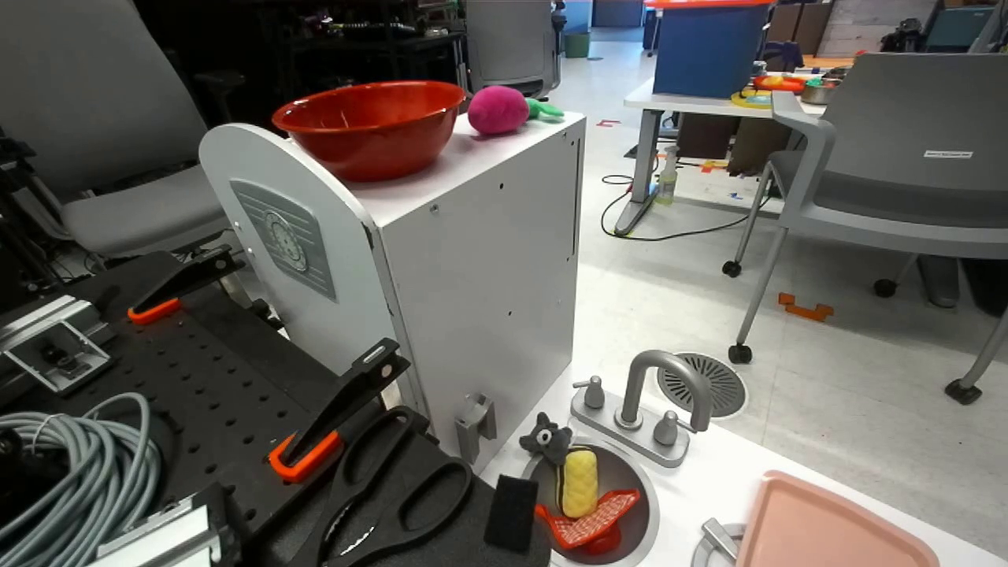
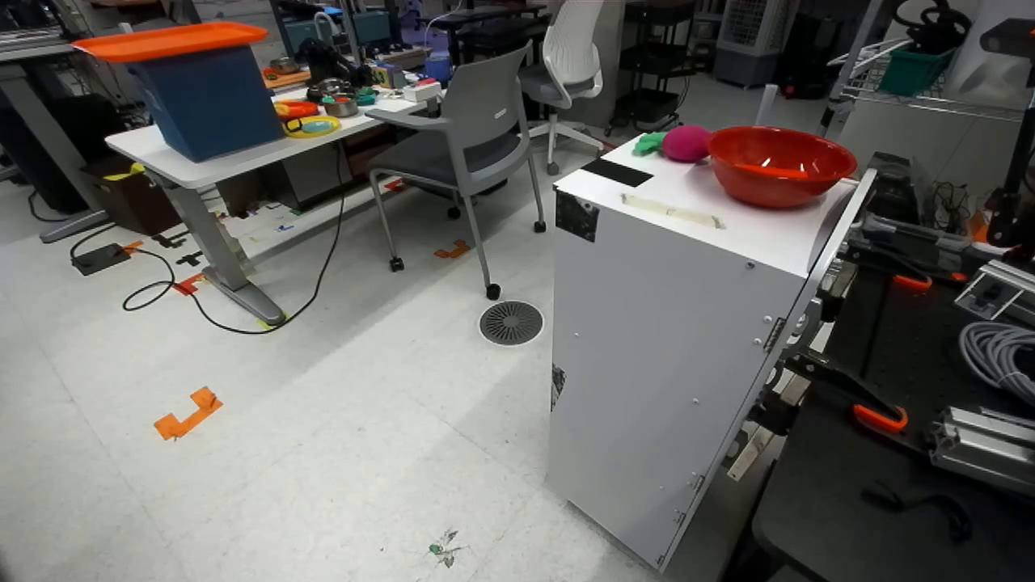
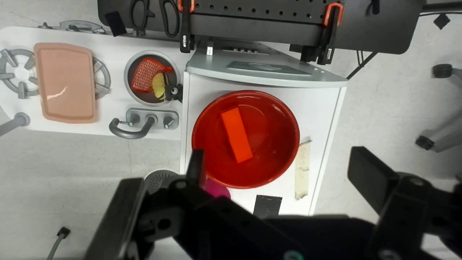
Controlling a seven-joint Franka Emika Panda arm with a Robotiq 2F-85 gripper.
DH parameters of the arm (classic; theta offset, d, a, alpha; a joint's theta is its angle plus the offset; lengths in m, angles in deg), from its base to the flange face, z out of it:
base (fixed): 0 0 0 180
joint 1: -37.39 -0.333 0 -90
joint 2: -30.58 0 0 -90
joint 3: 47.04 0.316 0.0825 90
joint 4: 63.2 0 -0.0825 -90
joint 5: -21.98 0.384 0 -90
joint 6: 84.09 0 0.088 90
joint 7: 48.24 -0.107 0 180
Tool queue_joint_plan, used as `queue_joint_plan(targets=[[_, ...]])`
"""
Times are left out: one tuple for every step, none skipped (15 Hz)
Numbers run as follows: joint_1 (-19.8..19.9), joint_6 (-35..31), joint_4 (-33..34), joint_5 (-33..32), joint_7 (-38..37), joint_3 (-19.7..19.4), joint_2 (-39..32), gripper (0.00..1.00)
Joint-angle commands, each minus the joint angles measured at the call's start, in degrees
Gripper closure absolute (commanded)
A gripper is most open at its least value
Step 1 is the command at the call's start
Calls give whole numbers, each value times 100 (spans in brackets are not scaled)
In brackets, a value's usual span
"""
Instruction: Pick up the purple toy from the top of the cabinet and put it in the orange bowl.
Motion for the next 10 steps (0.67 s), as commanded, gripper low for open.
queue_joint_plan(targets=[[-54, 354, 716, 128, 289, -66, -993, 0], [-77, 362, 816, 190, 383, -57, -1206, 0], [-75, 383, 910, 240, 454, -48, -1372, 0], [-78, 401, 991, 322, 552, -43, -1524, 0], [-75, 435, 1068, 395, 649, -35, -1653, 0], [-58, 425, 1124, 447, 694, -14, -1757, 0], [-34, 439, 1190, 462, 712, 6, -1851, 0], [-2, 408, 1227, 466, 718, 13, -1910, 0], [36, 372, 1260, 451, 695, 4, -1944, 0], [74, 358, 1286, 464, 683, -21, -1954, 0]])
